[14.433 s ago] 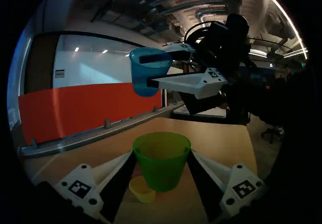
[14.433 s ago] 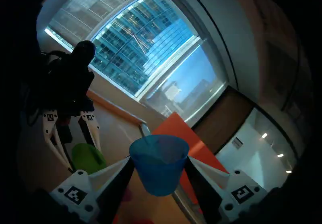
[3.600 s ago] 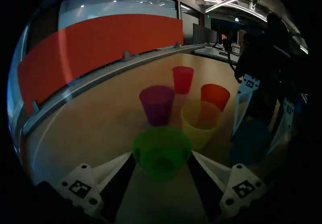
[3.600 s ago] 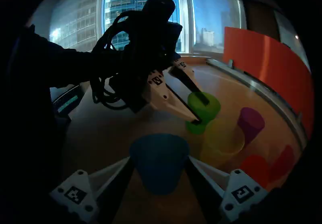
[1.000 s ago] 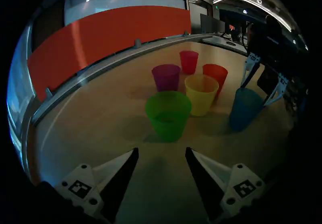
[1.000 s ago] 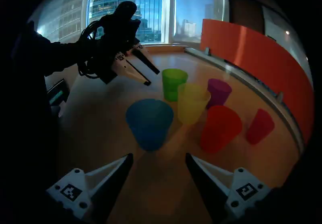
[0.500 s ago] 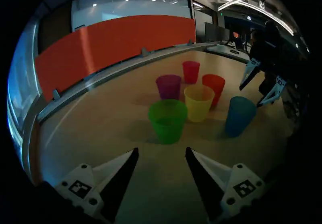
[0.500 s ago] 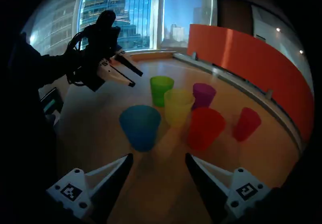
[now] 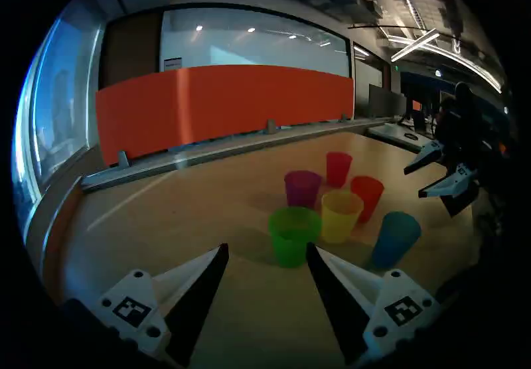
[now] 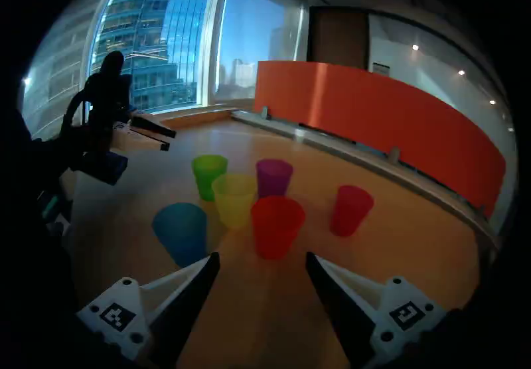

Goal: Pour water

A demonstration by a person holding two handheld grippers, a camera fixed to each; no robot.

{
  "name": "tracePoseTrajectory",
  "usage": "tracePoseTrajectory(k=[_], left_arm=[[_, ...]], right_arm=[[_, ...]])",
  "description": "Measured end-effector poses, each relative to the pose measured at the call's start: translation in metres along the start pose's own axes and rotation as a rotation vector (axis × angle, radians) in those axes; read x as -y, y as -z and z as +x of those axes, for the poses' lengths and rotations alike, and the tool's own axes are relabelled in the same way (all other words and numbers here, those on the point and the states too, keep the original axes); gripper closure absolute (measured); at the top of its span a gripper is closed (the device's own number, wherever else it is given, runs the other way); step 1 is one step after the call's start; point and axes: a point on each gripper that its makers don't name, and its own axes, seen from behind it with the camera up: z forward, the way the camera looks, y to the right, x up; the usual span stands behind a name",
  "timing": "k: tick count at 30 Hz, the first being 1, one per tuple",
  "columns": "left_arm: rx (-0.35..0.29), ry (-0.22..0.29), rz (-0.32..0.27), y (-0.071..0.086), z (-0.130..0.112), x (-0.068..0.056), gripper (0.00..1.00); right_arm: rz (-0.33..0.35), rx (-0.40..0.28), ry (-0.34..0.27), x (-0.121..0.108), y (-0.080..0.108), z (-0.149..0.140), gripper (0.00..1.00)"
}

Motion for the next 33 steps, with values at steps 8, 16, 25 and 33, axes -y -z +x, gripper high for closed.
tracePoseTrajectory(k=[8, 16, 25, 33], left_arm=[[-0.131, 0.084, 0.100, 0.007, 0.034, 0.014, 0.14], [-0.214, 0.126, 0.139, 0.008, 0.050, 0.008, 0.14], [-0.269, 0.153, 0.189, 0.012, 0.053, 0.000, 0.14], [-0.328, 0.148, 0.246, 0.023, 0.054, -0.008, 0.14]], right_arm=[[-0.135, -0.091, -0.067, -0.028, 0.007, 0.017, 0.00], [-0.286, -0.187, -0.136, -0.068, 0.019, 0.034, 0.00], [-0.441, -0.290, -0.213, -0.110, 0.042, 0.041, 0.00], [-0.534, -0.376, -0.251, -0.133, 0.061, 0.039, 0.00]])
